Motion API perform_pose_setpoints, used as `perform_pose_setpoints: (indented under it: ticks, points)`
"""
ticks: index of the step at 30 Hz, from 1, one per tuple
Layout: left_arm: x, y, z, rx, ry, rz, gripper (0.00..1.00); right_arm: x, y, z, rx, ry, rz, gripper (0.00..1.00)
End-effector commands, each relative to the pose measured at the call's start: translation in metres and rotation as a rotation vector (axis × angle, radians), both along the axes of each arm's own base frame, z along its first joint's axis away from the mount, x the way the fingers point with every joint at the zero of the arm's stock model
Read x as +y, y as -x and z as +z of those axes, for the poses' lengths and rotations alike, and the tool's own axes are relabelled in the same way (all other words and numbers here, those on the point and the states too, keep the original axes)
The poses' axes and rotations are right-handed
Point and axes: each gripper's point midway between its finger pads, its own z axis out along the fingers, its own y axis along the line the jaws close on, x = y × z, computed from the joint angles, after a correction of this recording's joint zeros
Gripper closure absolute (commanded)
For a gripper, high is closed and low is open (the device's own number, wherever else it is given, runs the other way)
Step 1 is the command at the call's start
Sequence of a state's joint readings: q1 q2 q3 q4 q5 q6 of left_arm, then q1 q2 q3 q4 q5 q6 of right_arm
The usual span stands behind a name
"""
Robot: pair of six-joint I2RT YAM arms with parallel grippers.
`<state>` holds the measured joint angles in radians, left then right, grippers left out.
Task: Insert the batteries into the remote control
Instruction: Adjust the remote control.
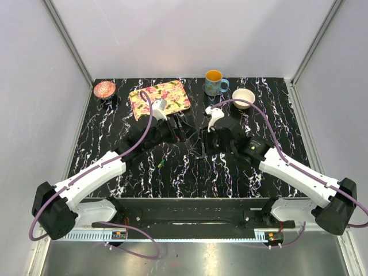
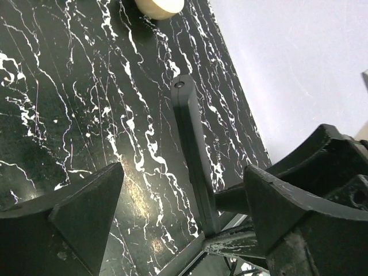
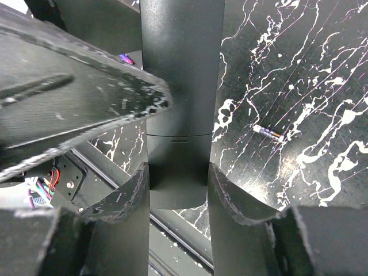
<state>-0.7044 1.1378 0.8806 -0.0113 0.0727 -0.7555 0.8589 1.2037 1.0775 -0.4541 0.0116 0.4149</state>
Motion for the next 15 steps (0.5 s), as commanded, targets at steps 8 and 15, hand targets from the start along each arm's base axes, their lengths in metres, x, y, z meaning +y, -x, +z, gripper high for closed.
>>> perform_pose_setpoints:
  ticks: [8,15]
  points:
    - [-0.020,-0.011,0.023,-0.065,0.054,-0.011,0.38,0.013,-0.003,0.037,-0.077,-0.084,0.004,1.00]
    - [-0.027,-0.015,0.018,-0.053,0.044,-0.021,0.51,0.013,-0.001,0.039,-0.085,-0.088,0.004,1.00]
